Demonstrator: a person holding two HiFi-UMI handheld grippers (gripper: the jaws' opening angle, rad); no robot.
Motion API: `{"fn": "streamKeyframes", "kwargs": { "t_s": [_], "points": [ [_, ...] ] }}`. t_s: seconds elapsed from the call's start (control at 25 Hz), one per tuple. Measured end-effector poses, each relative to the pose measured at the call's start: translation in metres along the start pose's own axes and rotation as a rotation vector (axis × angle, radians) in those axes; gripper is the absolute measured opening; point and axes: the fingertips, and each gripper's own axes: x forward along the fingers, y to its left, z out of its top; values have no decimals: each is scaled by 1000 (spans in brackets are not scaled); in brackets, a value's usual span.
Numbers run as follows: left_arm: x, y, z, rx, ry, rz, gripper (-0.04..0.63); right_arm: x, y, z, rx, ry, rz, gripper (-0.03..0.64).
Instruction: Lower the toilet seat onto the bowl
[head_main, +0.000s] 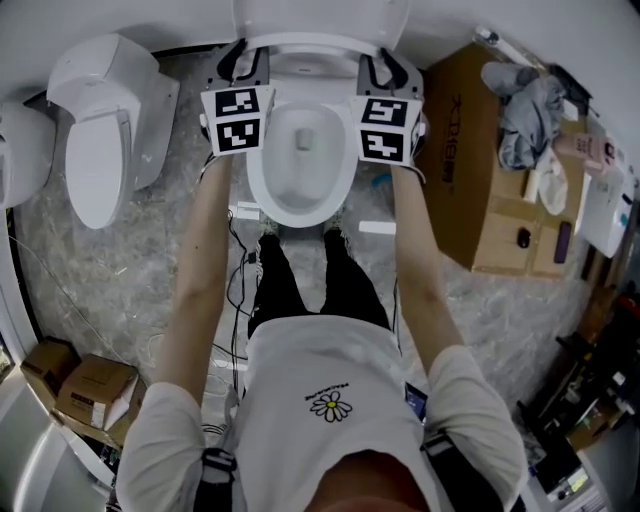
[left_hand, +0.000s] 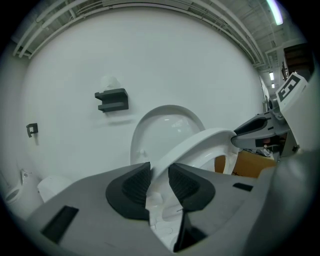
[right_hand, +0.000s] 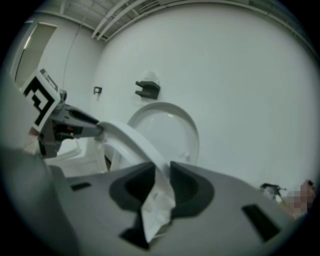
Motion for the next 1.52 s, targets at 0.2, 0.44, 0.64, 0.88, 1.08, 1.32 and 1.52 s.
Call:
{"fn": "streamKeyframes", "kwargs": {
  "t_s": [0.2, 0.44, 0.64, 0.88, 1.08, 1.32, 1.52],
  "points": [
    [-21, -2, -12, 12, -7, -4, 129, -16, 13, -8, -29, -10, -23, 108],
    [-41, -16, -23, 88, 11, -68, 129, -39, 19, -24, -43, 1, -70, 107],
    [-57, -21, -41, 106, 30, -88, 129, -52, 29, -36, -56, 19, -75, 107],
    [-79, -29, -59, 113, 0, -77, 132, -74, 44, -56, -82, 27, -36, 109],
    [-107, -39, -89, 148, 32, -60, 132, -98, 63, -80, -109, 35, 23, 114],
    [-123, -51, -111, 180, 55, -67, 132, -115, 74, -105, -105, 67, 34, 117],
    [-134, -52, -125, 216, 76, -93, 135, -122, 86, -116, -107, 90, 33, 118]
  ]
}}
